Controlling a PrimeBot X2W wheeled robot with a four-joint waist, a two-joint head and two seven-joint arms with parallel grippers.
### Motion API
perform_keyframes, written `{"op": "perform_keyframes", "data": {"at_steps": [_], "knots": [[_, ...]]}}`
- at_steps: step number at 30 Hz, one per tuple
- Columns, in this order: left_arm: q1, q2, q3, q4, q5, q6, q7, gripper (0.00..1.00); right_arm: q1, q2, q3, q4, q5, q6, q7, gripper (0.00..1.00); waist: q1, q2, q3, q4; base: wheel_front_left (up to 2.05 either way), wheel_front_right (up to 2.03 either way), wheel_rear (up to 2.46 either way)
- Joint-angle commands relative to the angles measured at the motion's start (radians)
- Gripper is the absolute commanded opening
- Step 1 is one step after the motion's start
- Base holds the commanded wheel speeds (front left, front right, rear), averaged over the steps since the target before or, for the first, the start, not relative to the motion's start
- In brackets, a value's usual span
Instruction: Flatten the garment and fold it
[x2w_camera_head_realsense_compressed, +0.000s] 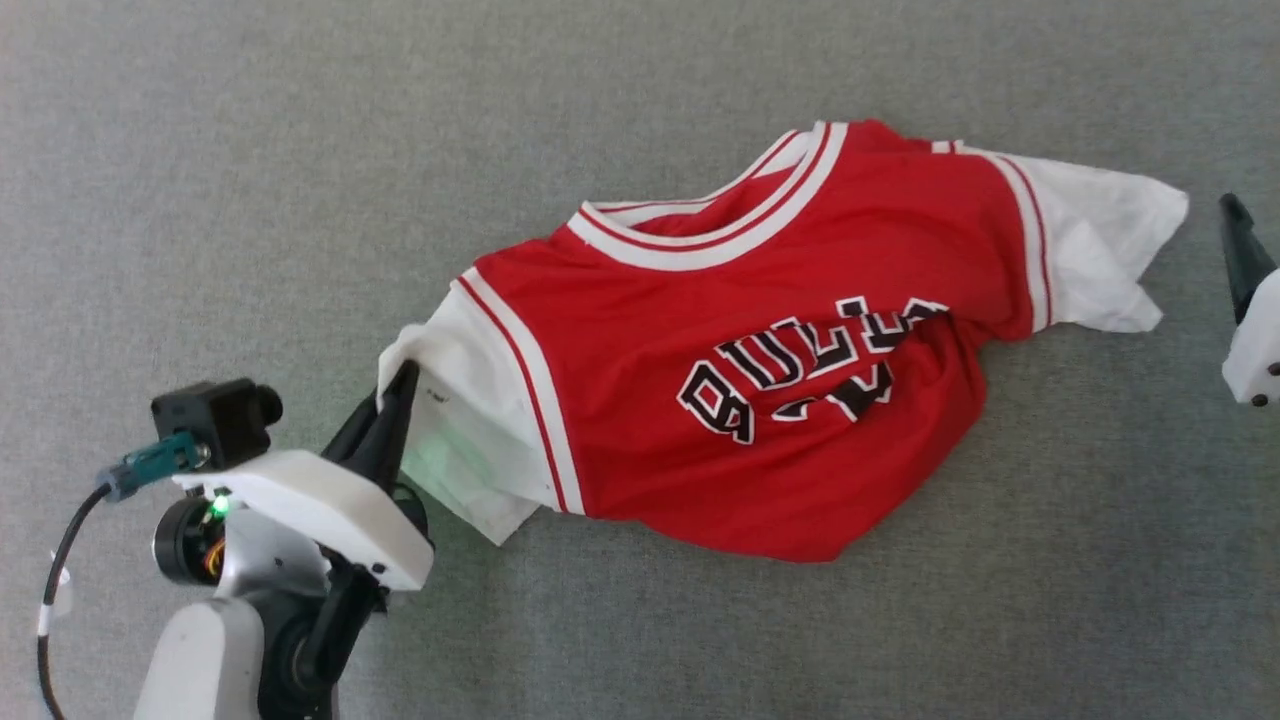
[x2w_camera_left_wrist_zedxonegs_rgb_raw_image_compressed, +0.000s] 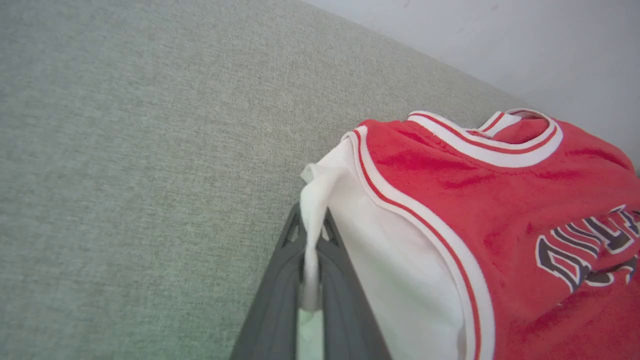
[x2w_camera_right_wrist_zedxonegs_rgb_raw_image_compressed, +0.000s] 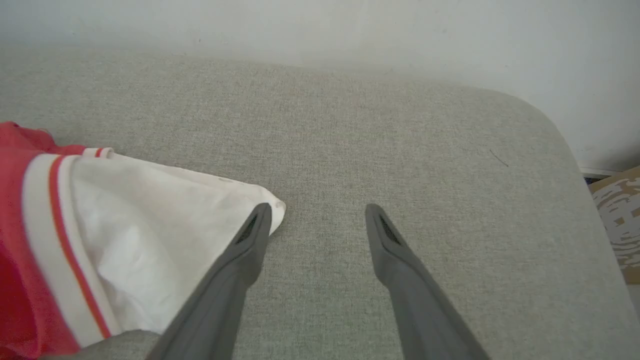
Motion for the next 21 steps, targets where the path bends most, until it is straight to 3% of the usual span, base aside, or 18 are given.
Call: {"op": "perform_keyframes", "data": {"at_steps": [1, 14, 15, 17, 21], "knots": [[-0.025, -0.005, -0.007, 0.002, -0.002, -0.01, -0.009, 0.0, -0.022, -0.009, 0.003, 0.018, 0.002, -0.001, 0.026, 1.0, -0.0002, 0.0, 0.051, 0.031, 0.0, 0.0, 0.0], [-0.068, -0.012, -0.032, 0.035, -0.013, -0.029, -0.02, 0.0, -0.072, -0.014, 0.053, 0.147, 0.076, -0.001, 0.152, 1.0, -0.0002, 0.0, 0.099, 0.069, 0.0, 0.0, 0.0], [-0.07, -0.012, -0.033, 0.037, -0.014, -0.029, -0.02, 0.0, -0.073, -0.013, 0.052, 0.153, 0.081, -0.001, 0.17, 0.54, -0.0002, 0.0, 0.101, 0.07, 0.0, 0.0, 0.0], [-0.074, -0.012, -0.035, 0.04, -0.016, -0.029, -0.02, 0.0, -0.075, -0.011, 0.05, 0.152, 0.082, -0.001, 0.196, 0.0, -0.0002, 0.0, 0.103, 0.071, 0.0, 0.0, 0.0], [-0.08, -0.011, -0.033, 0.048, -0.023, -0.031, -0.02, 0.0, -0.086, -0.008, 0.048, 0.128, 0.08, -0.001, 0.205, 0.0, -0.0002, 0.0, 0.098, 0.063, 0.0, 0.0, 0.0]]}}
